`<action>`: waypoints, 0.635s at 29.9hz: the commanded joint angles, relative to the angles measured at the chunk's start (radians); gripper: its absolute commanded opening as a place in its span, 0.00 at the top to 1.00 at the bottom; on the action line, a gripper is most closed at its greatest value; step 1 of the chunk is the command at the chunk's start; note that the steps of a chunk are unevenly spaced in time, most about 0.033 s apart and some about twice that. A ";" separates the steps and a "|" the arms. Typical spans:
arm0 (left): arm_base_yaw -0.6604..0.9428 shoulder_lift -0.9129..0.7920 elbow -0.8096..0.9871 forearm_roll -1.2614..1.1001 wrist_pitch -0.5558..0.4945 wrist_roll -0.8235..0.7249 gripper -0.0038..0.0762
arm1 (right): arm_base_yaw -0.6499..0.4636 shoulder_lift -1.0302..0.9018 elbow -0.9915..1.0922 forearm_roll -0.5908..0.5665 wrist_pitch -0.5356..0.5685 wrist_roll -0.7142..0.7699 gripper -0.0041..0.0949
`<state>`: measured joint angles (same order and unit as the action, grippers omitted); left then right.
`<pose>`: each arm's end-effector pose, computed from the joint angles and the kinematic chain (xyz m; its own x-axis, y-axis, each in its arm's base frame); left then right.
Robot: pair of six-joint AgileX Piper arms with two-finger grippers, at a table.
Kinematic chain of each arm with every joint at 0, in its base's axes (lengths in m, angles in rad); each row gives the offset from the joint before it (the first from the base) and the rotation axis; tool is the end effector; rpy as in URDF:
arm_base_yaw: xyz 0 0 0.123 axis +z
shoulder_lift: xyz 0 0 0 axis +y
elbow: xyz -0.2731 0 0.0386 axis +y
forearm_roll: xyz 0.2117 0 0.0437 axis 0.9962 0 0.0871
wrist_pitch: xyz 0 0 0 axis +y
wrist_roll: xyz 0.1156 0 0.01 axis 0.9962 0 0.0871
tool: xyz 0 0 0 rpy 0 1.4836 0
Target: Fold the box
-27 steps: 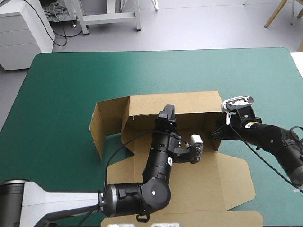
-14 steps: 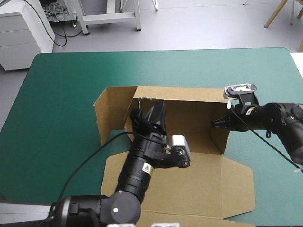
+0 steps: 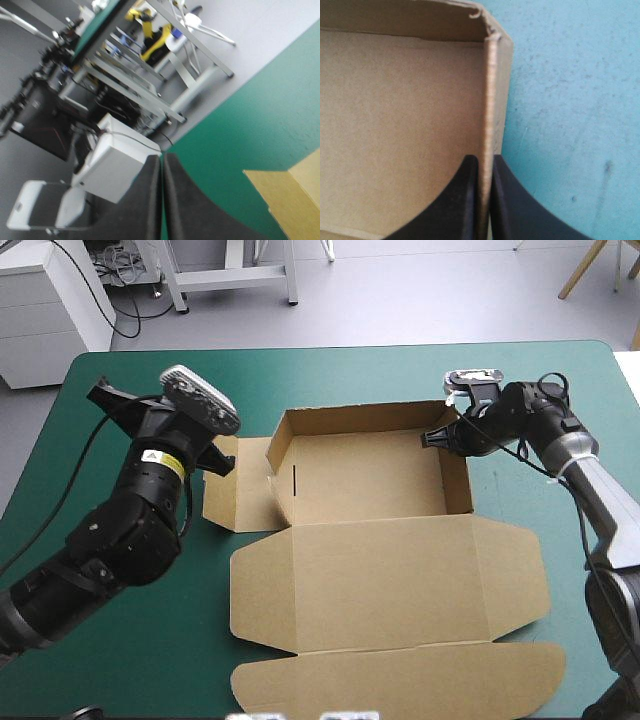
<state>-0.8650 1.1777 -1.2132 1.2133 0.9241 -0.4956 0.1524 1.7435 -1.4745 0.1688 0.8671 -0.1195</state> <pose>0.2051 -0.1068 0.4176 -0.1506 0.6857 -0.7122 0.1368 0.7279 0.6719 0.3522 0.0691 0.2719 -0.8512 -0.1404 -0.5057 -0.2227 0.9691 0.1057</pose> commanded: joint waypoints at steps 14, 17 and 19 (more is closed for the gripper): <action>0.796 -0.007 -0.032 -0.933 -0.216 0.438 0.96 | 0.001 0.045 -0.348 -0.117 0.337 0.026 0.39; 0.911 -0.005 -0.032 -1.112 -0.221 0.548 0.96 | 0.001 0.015 -0.371 -0.111 0.337 0.015 0.39; 0.965 -0.003 -0.032 -1.196 -0.221 0.581 0.96 | 0.001 0.005 -0.371 -0.109 0.337 0.010 0.39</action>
<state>0.0339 1.1952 -1.2132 0.1539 0.7685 0.0223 0.1524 1.8201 -1.8077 0.0615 1.2113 -0.0952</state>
